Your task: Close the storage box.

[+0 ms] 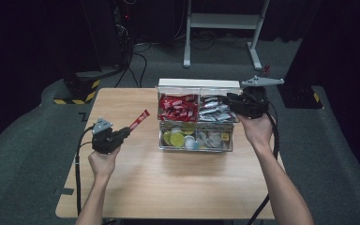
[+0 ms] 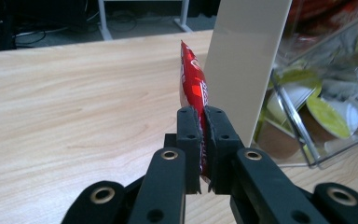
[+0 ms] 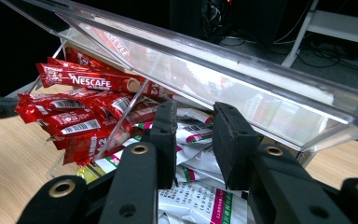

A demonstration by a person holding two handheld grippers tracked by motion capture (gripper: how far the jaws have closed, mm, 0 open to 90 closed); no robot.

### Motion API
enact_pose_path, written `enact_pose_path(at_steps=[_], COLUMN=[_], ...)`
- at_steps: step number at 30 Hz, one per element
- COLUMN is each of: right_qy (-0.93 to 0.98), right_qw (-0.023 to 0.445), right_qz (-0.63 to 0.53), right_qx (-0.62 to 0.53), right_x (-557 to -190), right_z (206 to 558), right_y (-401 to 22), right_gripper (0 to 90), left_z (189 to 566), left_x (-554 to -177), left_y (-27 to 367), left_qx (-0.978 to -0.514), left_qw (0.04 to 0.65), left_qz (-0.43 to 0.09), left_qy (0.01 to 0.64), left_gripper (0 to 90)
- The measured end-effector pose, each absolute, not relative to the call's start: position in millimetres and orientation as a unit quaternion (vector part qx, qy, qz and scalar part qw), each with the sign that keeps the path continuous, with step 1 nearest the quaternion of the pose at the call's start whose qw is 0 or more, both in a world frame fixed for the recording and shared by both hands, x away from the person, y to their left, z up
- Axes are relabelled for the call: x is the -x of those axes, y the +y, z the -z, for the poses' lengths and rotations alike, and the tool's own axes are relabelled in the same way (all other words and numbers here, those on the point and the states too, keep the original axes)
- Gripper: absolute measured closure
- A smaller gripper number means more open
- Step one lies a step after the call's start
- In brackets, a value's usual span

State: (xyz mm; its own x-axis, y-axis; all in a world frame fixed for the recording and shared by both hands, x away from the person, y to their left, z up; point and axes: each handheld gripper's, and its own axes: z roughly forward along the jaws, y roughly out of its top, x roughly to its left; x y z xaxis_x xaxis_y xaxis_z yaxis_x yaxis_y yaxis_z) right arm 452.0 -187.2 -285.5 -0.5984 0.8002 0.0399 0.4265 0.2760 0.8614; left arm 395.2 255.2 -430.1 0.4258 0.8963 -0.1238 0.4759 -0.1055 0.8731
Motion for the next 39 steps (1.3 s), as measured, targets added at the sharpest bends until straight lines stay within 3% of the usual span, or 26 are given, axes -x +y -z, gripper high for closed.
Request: enact_pose_path(at_steps=[39], right_qy=[0.769], right_qw=[0.206], right_qz=[-0.457], right_qx=[-0.397], right_x=[-450.2], right_z=[285.3], right_y=[-187.2], right_gripper=[69.8], left_z=[498.2], left_x=[-409.2], left_y=[231.9], left_qx=[-0.718], left_qw=[0.409], left_qz=[-0.218], left_qy=[0.520], left_gripper=[84.4])
